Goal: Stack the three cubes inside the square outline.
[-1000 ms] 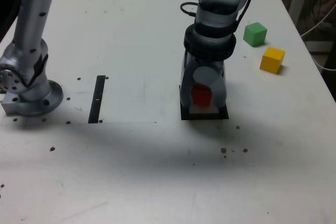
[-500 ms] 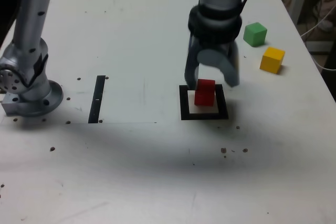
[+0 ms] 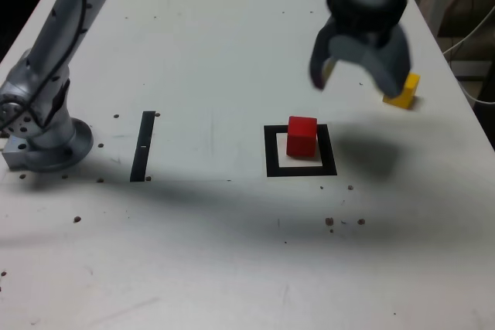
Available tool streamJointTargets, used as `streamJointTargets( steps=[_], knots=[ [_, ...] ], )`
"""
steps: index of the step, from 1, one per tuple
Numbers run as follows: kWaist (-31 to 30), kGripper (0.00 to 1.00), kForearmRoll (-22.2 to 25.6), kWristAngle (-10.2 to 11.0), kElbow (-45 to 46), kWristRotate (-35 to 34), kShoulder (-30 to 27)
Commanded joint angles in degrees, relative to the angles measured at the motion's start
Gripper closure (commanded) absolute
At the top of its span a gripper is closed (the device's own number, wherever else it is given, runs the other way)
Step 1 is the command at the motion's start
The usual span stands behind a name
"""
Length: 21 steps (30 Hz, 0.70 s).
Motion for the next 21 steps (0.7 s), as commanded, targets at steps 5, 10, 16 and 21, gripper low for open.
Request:
streamJointTargets(
  steps=[5, 10, 16, 21],
  knots=[
    [2.5, 0.0, 2.76, 0.19, -9.25, 5.65, 3.2],
    [5.22, 0.02, 5.39, 0.01, -15.56, 9.33, 8.56],
    [7.21, 0.05, 5.68, -0.08, -20.3, 12.09, 13.74],
    [7.61, 0.1, 5.65, 0.19, -21.95, 13.0, 16.32]
  ],
)
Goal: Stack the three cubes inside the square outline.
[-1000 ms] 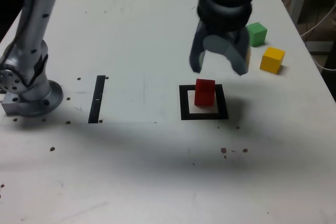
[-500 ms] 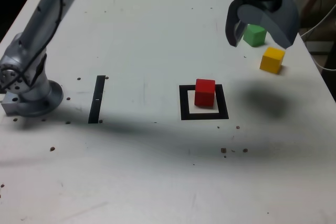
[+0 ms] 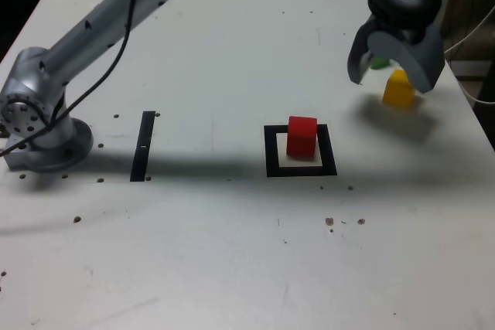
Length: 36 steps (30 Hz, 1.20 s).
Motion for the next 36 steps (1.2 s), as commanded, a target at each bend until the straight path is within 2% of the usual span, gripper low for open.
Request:
streamJointTargets(
  steps=[1, 9, 15, 21, 27, 32, 36],
  knots=[
    [0.26, 0.1, 0.62, 0.24, -0.54, 0.32, 1.12],
    [0.83, 0.15, 0.14, 0.5, -4.32, 0.88, 4.31],
    [2.77, 0.21, -0.31, -1.07, -6.55, 2.02, 5.17],
    [3.25, 0.35, 0.06, -1.81, -7.06, 2.4, 5.1],
    [3.18, 0.43, 0.15, -3.71, -6.73, 1.96, 5.16],
    [2.89, 0.62, -0.16, -4.15, -6.87, 1.18, 5.02],
    [2.56, 0.71, -0.57, -4.59, -7.01, 0.51, 4.97]
  ],
)
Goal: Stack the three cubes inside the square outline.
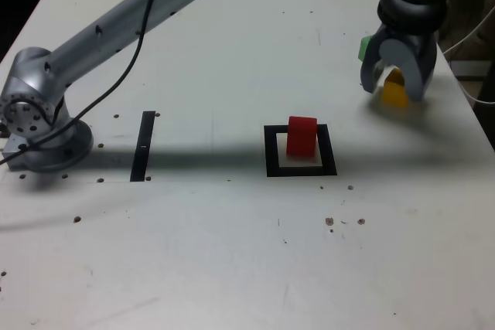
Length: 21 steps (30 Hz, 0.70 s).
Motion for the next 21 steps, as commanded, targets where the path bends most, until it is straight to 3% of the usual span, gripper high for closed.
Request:
streamJointTargets(
  steps=[1, 7, 13, 18, 21],
  knots=[
    [-0.22, 0.72, 0.26, -0.26, -0.22, -0.33, 0.0],
    [-0.53, 0.8, 0.23, -0.63, -0.25, -0.77, -0.05],
    [-0.98, 0.81, 0.27, -0.65, 0.09, -2.2, -1.11],
    [-2.28, 0.82, -0.3, -0.23, 3.32, -5.13, -5.87],
    [-2.91, 0.82, -0.85, -1.13, 7.26, -7.35, -10.16]
  ],
)
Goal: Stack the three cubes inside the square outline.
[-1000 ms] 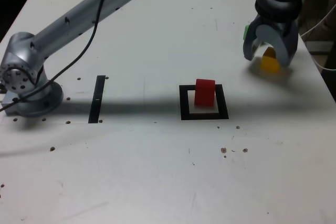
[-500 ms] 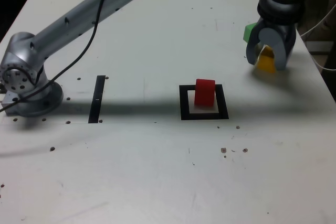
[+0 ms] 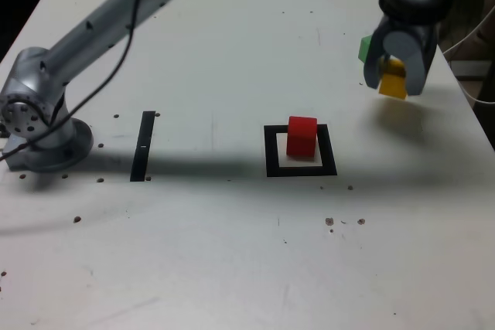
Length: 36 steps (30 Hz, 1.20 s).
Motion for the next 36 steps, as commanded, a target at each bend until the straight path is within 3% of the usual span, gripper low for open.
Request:
streamJointTargets(
  steps=[1, 7, 14, 23, 36],
  knots=[
    [-0.3, 0.82, -0.09, -1.05, 2.87, -1.46, -4.81],
    [-1.25, 0.82, -1.53, -4.25, 13.55, -5.59, -13.22],
    [-2.42, 0.82, -3.87, -4.71, 26.8, -10.19, -21.13],
    [-7.09, 0.82, -4.97, -2.84, 33.7, -17.12, -23.14],
    [-9.8, 0.82, -12.1, -4.67, 44.8, -21.89, -26.01]
  ],
)
